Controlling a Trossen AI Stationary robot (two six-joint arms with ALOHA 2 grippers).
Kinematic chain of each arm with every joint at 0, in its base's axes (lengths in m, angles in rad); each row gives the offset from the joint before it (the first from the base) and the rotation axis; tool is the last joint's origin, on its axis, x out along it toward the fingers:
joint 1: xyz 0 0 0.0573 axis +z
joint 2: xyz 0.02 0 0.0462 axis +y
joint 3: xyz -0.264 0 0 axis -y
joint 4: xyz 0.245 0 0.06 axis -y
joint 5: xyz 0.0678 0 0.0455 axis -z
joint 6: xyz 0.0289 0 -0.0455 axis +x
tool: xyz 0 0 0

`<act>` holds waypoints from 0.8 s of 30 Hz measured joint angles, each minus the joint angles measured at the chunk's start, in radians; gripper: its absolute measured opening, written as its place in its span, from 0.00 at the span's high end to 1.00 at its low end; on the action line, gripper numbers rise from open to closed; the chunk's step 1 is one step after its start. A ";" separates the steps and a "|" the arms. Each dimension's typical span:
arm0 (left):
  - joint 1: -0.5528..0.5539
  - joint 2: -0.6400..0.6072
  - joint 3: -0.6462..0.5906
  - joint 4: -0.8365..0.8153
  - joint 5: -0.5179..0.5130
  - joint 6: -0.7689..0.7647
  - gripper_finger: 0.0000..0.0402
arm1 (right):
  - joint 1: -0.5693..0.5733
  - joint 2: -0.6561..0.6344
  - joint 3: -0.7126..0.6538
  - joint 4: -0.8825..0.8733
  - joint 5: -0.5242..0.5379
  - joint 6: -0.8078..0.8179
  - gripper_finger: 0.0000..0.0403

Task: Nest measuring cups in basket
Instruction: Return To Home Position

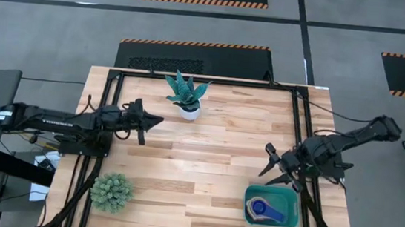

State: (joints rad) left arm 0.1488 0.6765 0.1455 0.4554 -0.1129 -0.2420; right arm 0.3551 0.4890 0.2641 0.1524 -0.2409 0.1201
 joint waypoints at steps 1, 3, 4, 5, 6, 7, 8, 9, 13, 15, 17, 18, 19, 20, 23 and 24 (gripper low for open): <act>0.000 -0.010 -0.012 0.003 -0.001 -0.002 1.00 | -0.009 -0.012 -0.008 -0.005 0.000 -0.002 0.54; -0.008 -0.040 -0.028 -0.006 -0.002 -0.003 1.00 | -0.028 -0.033 -0.020 -0.019 0.000 -0.028 0.55; -0.015 -0.057 -0.036 -0.003 -0.007 -0.003 1.00 | -0.037 -0.043 -0.029 -0.024 0.000 -0.040 0.55; -0.024 -0.074 -0.045 -0.001 -0.018 -0.003 1.00 | -0.046 -0.053 -0.034 -0.033 -0.001 -0.046 0.55; -0.034 -0.090 -0.059 -0.004 -0.035 -0.003 1.00 | -0.054 -0.063 -0.039 -0.034 -0.001 -0.046 0.55; -0.045 -0.109 -0.073 -0.016 -0.060 -0.003 1.00 | -0.063 -0.072 -0.044 -0.032 -0.002 -0.047 0.55; -0.056 -0.130 -0.085 -0.029 -0.081 -0.003 1.00 | -0.071 -0.079 -0.049 -0.033 -0.005 -0.047 0.55; -0.067 -0.149 -0.093 -0.038 -0.099 -0.003 1.00 | -0.080 -0.087 -0.057 -0.034 -0.006 -0.047 0.55; -0.109 -0.224 -0.124 -0.038 -0.146 0.039 1.00 | -0.115 -0.129 -0.088 -0.048 -0.008 -0.046 0.55; -0.122 -0.268 -0.134 -0.051 -0.167 0.060 1.00 | -0.138 -0.152 -0.105 -0.047 -0.030 -0.038 0.54; -0.131 -0.312 -0.134 -0.077 -0.185 0.065 1.00 | -0.159 -0.176 -0.115 -0.051 -0.072 -0.019 0.54; -0.133 -0.332 -0.134 -0.089 -0.191 0.068 1.00 | -0.169 -0.187 -0.118 -0.050 -0.088 -0.017 0.54; -0.134 -0.352 -0.134 -0.104 -0.190 0.075 1.00 | -0.179 -0.199 -0.123 -0.051 -0.102 -0.016 0.54; -0.134 -0.372 -0.134 -0.122 -0.190 0.083 1.00 | -0.189 -0.211 -0.124 -0.060 -0.106 -0.016 0.55; -0.134 -0.430 -0.135 -0.169 -0.192 0.092 1.00 | -0.222 -0.252 -0.125 -0.108 -0.107 -0.015 0.55; -0.134 -0.451 -0.135 -0.186 -0.197 0.092 1.00 | -0.234 -0.267 -0.125 -0.126 -0.107 -0.015 0.55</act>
State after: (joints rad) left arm 0.0151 0.2258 0.0109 0.2699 -0.3102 -0.1504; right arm 0.1211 0.2222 0.1390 0.0260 -0.3474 0.1047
